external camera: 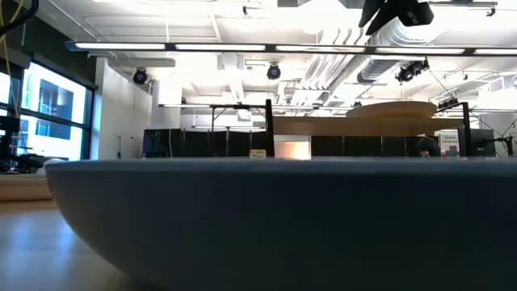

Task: Place and stack plates onto a shelf
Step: Stack the purple plate on top of the beige plate on the shelf

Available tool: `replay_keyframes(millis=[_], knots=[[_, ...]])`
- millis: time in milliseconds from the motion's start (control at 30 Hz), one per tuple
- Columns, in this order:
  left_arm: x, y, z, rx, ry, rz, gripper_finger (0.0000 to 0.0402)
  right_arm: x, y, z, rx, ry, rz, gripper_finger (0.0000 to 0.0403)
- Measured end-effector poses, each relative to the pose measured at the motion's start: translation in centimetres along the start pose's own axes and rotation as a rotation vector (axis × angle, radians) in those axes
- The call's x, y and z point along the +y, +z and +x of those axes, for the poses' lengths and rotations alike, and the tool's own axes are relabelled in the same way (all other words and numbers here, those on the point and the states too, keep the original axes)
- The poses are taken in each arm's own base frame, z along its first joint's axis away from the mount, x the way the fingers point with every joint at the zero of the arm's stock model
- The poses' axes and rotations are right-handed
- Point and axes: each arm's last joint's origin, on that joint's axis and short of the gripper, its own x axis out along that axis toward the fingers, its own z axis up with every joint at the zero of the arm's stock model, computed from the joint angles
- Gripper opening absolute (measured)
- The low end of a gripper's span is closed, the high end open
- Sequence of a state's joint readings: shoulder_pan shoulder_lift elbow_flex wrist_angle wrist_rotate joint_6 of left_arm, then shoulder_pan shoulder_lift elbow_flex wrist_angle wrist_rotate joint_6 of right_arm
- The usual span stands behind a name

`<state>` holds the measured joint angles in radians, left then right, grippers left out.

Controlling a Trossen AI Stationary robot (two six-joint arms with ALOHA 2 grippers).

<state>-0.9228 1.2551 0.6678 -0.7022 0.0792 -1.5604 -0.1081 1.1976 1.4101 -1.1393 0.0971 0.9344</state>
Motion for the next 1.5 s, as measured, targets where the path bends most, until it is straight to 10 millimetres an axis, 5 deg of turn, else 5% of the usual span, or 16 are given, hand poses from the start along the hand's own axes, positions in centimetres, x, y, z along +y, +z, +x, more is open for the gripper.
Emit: replay_keyframes(millis=[800, 1133, 1500], knots=[[0.0, -0.1, -1.9, -0.061, -0.12, 0.015, 0.0, 0.0, 0.0, 0.0, -0.003, -0.003, -0.026, 0.0136], [-1.6, 0.3, -5.3, -0.182, -0.263, 0.05, 0.0, 0.0, 0.0, 0.0, -0.003, -0.003, -0.026, 0.0136], [-2.9, 3.6, -8.5, -0.394, -0.301, 0.108, 0.0, 0.0, 0.0, 0.0, -0.007, 0.002, 0.011, 0.0136]])
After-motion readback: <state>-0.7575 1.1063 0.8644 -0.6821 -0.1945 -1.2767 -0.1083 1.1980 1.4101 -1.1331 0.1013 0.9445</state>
